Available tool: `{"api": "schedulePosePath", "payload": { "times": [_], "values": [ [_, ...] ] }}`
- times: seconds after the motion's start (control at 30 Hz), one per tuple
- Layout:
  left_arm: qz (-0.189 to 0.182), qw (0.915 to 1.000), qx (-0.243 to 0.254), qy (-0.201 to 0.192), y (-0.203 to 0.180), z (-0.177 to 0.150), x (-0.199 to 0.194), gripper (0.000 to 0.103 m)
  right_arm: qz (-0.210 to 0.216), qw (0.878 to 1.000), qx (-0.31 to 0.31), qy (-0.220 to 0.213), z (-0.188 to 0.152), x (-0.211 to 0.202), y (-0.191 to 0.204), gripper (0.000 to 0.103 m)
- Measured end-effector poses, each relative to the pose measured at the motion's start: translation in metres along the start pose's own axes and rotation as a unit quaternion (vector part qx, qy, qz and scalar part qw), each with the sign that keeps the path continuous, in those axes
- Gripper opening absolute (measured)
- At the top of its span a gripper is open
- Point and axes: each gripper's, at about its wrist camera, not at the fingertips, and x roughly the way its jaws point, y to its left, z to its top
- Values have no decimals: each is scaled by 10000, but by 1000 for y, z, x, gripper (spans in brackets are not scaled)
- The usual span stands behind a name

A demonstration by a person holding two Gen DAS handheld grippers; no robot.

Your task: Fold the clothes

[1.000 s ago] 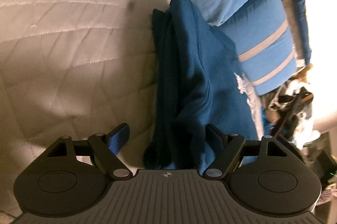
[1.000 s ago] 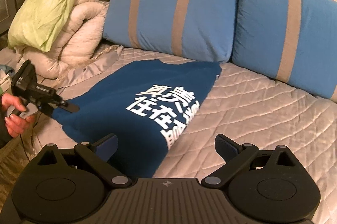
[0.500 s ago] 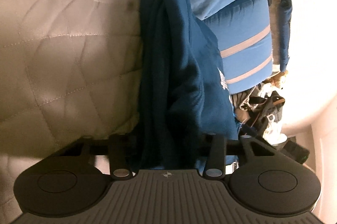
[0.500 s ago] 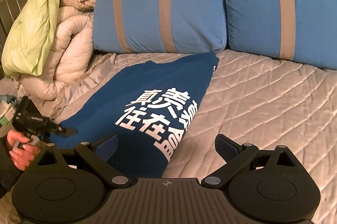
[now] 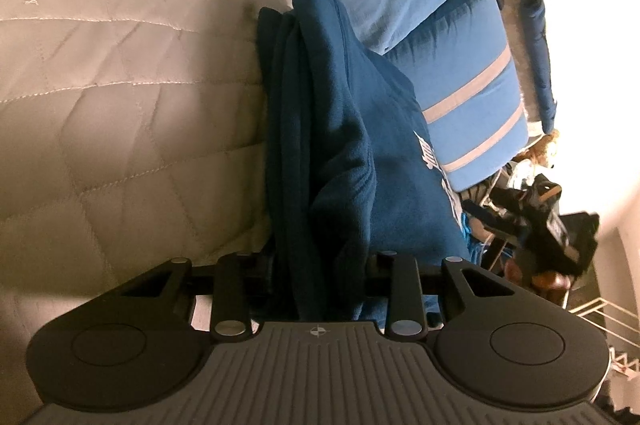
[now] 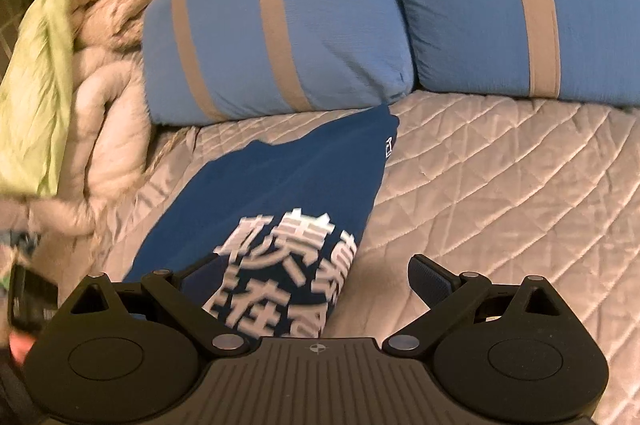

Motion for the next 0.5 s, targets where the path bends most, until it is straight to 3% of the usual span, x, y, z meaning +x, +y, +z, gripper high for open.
{"api": "schedulePosePath", "payload": {
  "times": [0.5],
  "values": [
    [5,9999,26,-136,0,-5,1,34,338,9943,1009,82,48,103,-39,96]
  ]
}}
